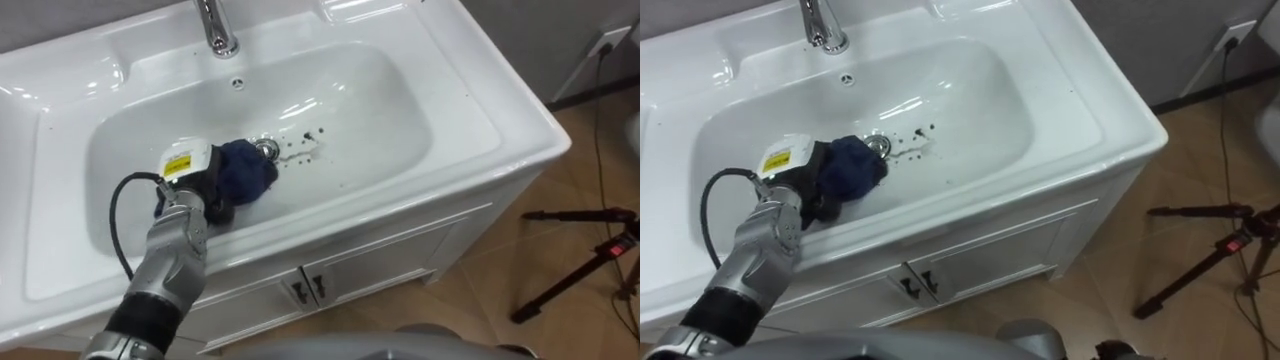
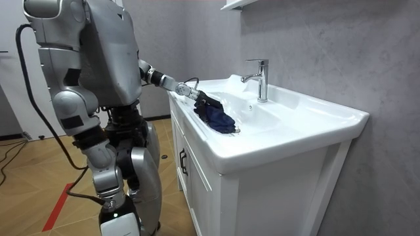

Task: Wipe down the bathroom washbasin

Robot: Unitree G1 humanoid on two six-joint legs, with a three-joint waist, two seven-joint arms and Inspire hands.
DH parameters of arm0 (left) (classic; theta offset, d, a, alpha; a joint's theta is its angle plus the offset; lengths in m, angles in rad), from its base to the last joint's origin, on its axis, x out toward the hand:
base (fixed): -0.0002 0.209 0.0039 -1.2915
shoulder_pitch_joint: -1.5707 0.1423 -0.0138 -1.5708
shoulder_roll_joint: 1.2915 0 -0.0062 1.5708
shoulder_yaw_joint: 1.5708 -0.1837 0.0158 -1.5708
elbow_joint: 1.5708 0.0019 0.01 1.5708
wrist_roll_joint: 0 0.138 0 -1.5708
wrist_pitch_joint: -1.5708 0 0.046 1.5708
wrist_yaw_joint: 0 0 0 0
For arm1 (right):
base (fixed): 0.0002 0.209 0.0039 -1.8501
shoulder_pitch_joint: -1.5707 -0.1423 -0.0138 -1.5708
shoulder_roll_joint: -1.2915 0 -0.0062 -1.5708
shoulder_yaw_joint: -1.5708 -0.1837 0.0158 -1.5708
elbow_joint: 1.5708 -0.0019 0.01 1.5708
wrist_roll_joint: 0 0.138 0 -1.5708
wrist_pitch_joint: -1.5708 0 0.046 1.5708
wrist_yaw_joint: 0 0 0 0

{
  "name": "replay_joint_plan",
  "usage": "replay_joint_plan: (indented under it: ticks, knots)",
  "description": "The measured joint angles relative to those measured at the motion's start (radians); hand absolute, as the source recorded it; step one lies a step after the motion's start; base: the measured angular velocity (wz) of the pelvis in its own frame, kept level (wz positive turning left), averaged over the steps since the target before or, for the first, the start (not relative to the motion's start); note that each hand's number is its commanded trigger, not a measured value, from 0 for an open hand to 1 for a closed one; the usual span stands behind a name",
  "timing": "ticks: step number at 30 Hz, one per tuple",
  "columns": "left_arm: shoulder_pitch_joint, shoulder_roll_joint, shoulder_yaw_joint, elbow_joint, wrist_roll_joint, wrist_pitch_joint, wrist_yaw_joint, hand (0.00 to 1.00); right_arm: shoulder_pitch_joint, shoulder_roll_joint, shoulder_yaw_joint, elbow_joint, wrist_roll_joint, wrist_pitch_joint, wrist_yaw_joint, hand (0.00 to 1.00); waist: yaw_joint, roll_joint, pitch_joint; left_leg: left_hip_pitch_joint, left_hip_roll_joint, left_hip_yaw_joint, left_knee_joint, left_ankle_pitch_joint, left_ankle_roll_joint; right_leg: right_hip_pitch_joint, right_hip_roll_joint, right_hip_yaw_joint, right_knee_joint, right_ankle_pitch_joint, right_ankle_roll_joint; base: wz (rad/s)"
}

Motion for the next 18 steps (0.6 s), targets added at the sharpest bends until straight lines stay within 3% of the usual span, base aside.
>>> replay_joint_plan:
  ticks: [3, 12, 18]
  knots:
    - [-0.004, -0.016, -0.012, -0.021, 0.012, 0.000, -0.016, 1.00, -0.002, 0.014, 0.000, 0.007, 0.000, -0.001, -0.005, 0.00, -0.007, -0.001, 0.0005, -0.006, 0.000, 0.001, 0.000, 0.000, 0.000, -0.003, -0.001, -0.002, -0.004, 0.002, 0.000, 0.00]
    - [-0.028, -0.026, -0.041, -0.027, 0.019, 0.000, -0.029, 1.00, -0.023, 0.021, -0.003, 0.025, -0.001, -0.002, -0.021, 0.00, -0.053, -0.006, 0.0042, -0.010, 0.001, 0.005, -0.001, 0.000, 0.000, 0.001, -0.003, -0.016, -0.004, 0.002, -0.001, 0.01]
    - [-0.065, -0.030, -0.075, -0.024, 0.021, 0.000, -0.070, 1.00, -0.018, 0.022, -0.001, 0.028, 0.000, -0.003, -0.017, 0.00, -0.076, -0.005, 0.0095, 0.000, 0.000, 0.032, -0.001, 0.000, 0.000, 0.001, -0.001, 0.012, -0.003, 0.001, 0.000, -0.10]
